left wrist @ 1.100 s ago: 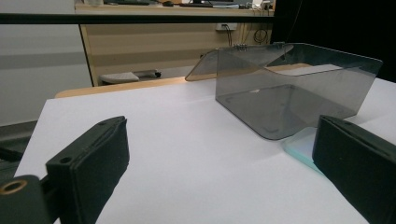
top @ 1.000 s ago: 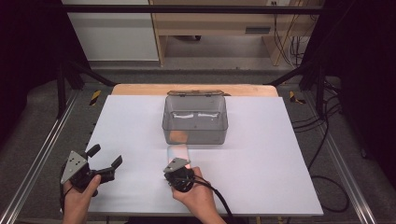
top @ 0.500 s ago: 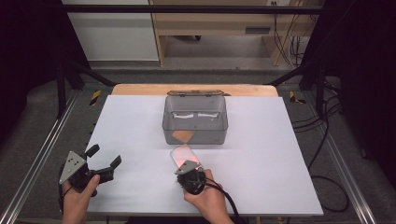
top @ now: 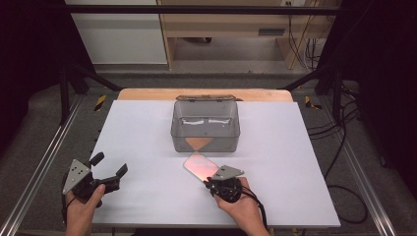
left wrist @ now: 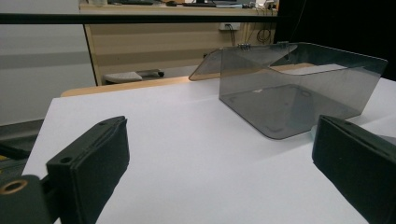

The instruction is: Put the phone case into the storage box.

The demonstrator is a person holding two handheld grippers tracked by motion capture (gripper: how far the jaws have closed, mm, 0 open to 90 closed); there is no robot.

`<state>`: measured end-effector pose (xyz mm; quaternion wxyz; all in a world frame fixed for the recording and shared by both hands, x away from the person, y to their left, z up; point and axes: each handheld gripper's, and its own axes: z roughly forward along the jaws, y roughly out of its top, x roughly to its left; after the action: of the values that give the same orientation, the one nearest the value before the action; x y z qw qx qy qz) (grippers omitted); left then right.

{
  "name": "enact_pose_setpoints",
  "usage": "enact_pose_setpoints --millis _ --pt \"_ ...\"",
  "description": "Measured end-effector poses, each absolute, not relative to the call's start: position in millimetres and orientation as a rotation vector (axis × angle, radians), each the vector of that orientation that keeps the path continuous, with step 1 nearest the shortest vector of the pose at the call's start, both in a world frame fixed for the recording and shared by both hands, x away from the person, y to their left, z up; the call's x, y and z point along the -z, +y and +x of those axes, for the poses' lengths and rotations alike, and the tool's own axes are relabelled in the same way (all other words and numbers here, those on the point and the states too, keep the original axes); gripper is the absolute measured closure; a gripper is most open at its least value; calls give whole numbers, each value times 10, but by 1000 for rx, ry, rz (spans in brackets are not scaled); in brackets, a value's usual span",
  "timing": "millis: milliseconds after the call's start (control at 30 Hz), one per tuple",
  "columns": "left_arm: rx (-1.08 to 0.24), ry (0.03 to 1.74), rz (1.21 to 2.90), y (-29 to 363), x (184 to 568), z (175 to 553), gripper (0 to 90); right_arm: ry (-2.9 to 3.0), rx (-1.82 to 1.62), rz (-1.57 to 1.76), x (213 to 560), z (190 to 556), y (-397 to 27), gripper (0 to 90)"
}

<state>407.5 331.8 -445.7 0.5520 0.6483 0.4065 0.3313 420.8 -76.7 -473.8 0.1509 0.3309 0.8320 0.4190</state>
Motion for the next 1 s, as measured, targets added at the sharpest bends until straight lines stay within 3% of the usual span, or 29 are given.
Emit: enact_pose_setpoints --millis 100,267,433,1000 --pt "-784 967 1532 3317 4460 4083 38 2363 -1199 985 4705 4259 -894 379" --pt "-787 967 1538 3309 4459 4080 38 2344 -1131 1039 4749 4374 -977 93" --pt "-787 966 1543 3302 4460 4082 38 2389 -1099 1016 4813 4435 -912 63" --pt "-777 965 1544 3262 4444 4066 38 2448 -1004 1008 4851 4501 -769 175"
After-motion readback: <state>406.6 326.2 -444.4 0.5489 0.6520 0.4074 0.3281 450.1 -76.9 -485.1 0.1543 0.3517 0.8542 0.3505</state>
